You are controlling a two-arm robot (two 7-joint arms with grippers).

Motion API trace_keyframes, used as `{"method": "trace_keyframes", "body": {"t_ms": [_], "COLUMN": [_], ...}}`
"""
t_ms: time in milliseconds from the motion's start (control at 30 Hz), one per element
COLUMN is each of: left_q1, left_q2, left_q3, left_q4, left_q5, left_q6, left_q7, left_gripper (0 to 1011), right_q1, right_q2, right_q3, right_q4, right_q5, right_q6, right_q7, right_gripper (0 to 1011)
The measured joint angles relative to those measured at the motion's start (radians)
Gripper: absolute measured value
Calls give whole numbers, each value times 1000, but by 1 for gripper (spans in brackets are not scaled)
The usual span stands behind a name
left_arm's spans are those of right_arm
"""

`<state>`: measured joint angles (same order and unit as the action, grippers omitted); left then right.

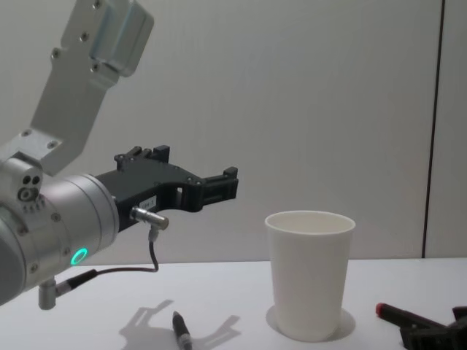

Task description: Place the pen into the pen holder.

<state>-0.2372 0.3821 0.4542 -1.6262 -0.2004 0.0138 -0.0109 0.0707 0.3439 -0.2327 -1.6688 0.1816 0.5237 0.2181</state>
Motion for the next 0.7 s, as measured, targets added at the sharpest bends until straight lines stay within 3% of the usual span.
{"method": "trace_keyframes", "body": {"t_ms": [100, 700], "left_q1": [0, 0], "left_q2": [0, 0], "left_q3": [0, 0], "left_q4": [0, 0], "left_q5": [0, 0], "left_q6": [0, 0], "left_q7": [0, 0], "left_gripper": [1001, 1001], "right_q1": [0, 4], "right_q2": [0, -8], "right_q3": [-1, 3], "right_q4": [1, 9], "right_q5": [0, 18], "right_q6": [0, 1], "right_q7": [1, -16], "right_gripper": [853, 733]}}
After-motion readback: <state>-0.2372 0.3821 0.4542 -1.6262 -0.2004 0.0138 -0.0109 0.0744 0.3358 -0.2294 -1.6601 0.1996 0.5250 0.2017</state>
